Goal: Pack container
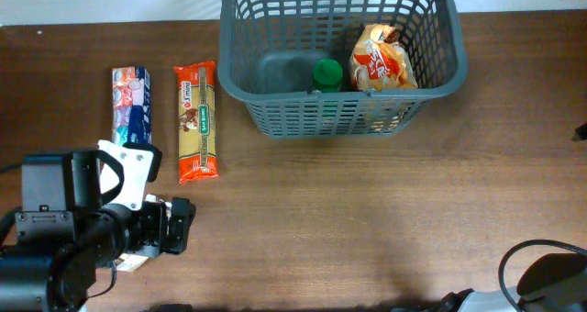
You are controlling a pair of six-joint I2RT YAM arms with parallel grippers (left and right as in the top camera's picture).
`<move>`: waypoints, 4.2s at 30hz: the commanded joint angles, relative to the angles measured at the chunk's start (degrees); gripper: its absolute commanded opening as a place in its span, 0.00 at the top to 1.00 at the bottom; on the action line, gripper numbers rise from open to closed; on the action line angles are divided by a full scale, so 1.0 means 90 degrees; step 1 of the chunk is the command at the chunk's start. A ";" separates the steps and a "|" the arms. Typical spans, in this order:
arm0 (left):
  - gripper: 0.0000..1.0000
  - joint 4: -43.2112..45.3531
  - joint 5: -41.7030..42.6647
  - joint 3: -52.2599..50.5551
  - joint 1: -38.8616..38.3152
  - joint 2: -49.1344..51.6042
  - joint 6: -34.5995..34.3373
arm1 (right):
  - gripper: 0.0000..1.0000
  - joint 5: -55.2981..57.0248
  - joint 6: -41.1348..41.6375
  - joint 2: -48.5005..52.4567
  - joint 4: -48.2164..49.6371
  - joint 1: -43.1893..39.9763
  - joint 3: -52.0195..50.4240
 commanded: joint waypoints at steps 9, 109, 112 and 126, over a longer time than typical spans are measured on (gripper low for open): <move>0.01 0.0648 0.1124 0.0097 0.0036 0.0015 -0.0355 | 0.01 -0.0036 0.0068 -0.0085 0.0036 -0.0036 -0.0032; 0.98 0.1185 0.1076 0.9192 0.2035 0.9158 -0.0971 | 0.01 -0.0036 0.0068 -0.0085 0.0036 -0.0036 -0.0032; 0.98 0.2084 0.2603 0.9352 0.1877 0.8165 -0.1212 | 0.01 -0.0039 0.0068 -0.0085 0.0036 -0.0036 -0.0032; 0.98 0.2625 0.1831 0.8888 -0.2038 0.6788 0.0741 | 0.01 -0.0039 0.0068 -0.0085 0.0036 -0.0036 -0.0032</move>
